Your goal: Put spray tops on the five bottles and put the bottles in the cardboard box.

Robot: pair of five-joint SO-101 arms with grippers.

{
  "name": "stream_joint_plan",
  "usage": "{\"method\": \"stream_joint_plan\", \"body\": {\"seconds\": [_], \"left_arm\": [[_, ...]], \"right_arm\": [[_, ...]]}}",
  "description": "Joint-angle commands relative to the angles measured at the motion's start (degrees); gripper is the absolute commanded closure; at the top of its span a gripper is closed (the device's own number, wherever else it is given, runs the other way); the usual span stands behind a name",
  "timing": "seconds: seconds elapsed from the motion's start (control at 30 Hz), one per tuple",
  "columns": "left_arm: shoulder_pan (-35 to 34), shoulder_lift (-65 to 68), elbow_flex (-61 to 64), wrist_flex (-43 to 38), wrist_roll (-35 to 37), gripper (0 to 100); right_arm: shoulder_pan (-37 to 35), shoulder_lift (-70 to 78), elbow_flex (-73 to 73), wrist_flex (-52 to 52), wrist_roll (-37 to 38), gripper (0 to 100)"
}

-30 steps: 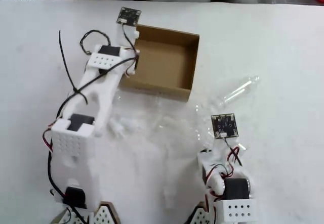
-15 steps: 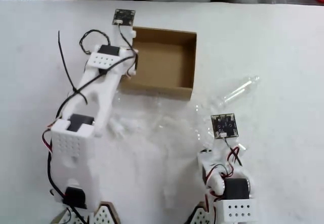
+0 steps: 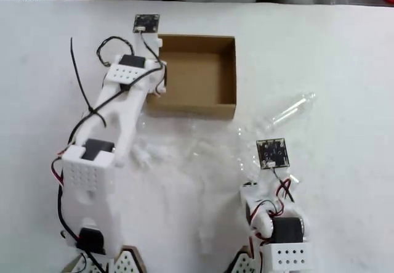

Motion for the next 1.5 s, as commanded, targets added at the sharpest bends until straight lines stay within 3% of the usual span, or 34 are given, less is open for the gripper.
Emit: {"method": "stream_joint_plan", "body": {"seconds": [0.0, 0.17, 0.4, 0.57, 0.8, 1.03, 1.23, 1.47], "left_arm": [[-0.40, -1.27, -0.70, 1.58, 0.62, 97], [-0.40, -2.15, -0.70, 1.67, 0.26, 95], [-1.98, -7.08, -0.44, 5.71, 0.62, 80], [-3.21, -10.59, -0.26, 6.86, 0.35, 80], [-3.56, -18.86, -0.18, 15.91, 0.18, 80], [-9.45, -20.26, 0.62, 22.33, 0.26, 80], [-15.78, -20.70, 9.41, 18.73, 0.09, 80], [-21.32, -20.79, 21.54, 8.97, -4.13, 80]], "right_arm": [[-0.57, -0.57, 0.44, 0.31, 0.53, 98.2], [-0.57, -0.57, 0.44, 0.31, 0.53, 98.2], [-0.57, -0.57, 0.44, 0.31, 0.53, 98.2], [-0.57, -0.57, 0.44, 0.31, 0.53, 98.1], [-0.57, -0.57, 0.44, 0.31, 0.53, 98.1], [0.04, -0.75, 0.44, -3.21, 0.35, 98.1], [5.23, -3.03, 0.53, -7.60, 0.35, 98.1], [4.88, -2.77, 0.53, -8.48, 0.62, 98.1]]}}
